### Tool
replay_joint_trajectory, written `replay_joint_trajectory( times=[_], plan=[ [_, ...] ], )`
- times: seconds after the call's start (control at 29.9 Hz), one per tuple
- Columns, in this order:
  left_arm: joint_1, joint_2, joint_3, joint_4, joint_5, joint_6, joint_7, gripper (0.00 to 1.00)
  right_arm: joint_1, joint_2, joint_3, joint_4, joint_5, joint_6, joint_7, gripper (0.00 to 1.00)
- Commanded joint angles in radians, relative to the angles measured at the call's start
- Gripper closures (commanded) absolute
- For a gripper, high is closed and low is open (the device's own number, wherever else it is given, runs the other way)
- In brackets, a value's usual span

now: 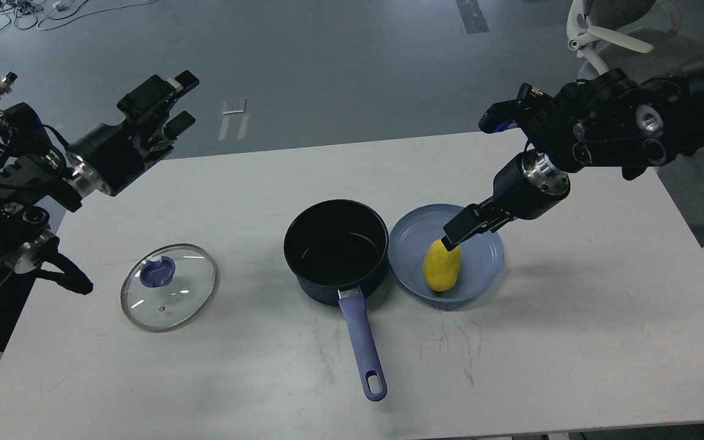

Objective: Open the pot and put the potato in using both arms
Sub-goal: 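Lower the right gripper onto the yellow potato on the plate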

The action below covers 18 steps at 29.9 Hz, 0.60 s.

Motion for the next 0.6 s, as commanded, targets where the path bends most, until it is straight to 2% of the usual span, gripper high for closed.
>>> replay_joint_trajectory(
  times=[0.0,0.57],
  plan=[
    [0.000,0.000,0.000,-0.012,0.000,0.000,0.000,0.02,-0.034,0.012,-0.023,-0.029,0.012,0.000,0.000,0.00],
    [0.003,0.003,0.002,-0.026,0.000,0.000,0.000,0.02,-0.126,0.106,-0.027,-0.138,0.125,0.000,0.000,0.00]
  ],
)
